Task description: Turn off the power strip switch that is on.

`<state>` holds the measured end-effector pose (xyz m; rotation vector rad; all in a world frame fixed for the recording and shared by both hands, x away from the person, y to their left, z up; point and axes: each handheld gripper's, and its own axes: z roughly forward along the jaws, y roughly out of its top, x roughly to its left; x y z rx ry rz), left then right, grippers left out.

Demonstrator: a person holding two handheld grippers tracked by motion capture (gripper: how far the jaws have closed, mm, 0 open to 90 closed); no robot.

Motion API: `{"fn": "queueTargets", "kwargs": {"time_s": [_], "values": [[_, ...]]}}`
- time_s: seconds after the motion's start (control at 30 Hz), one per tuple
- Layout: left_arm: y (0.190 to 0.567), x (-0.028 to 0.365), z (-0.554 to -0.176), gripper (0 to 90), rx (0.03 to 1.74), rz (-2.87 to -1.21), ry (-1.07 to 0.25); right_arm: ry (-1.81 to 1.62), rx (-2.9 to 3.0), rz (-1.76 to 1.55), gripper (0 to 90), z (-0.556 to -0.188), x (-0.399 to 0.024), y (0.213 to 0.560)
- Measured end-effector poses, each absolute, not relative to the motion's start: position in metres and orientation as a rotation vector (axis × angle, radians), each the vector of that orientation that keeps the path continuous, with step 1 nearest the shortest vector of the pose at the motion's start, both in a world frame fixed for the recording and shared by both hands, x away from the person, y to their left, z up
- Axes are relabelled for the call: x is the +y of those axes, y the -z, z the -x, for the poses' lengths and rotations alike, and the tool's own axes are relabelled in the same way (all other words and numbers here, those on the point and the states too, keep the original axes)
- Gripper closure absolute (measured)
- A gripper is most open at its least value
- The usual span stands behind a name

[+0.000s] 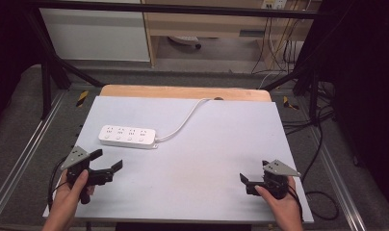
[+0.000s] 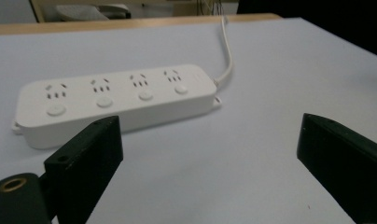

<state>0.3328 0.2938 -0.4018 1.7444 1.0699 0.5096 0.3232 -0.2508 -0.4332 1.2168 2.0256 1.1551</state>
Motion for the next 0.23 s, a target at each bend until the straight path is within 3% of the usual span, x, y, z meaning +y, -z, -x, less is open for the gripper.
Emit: {"fn": "queueTargets", "kwargs": {"time_s": [0.23], "values": [[0.424,0.269,-0.331,7.5,1.016,-1.944,-0.406,-1.06,2.04,-1.288,2.8,-0.333,-0.252,0.446]]}}
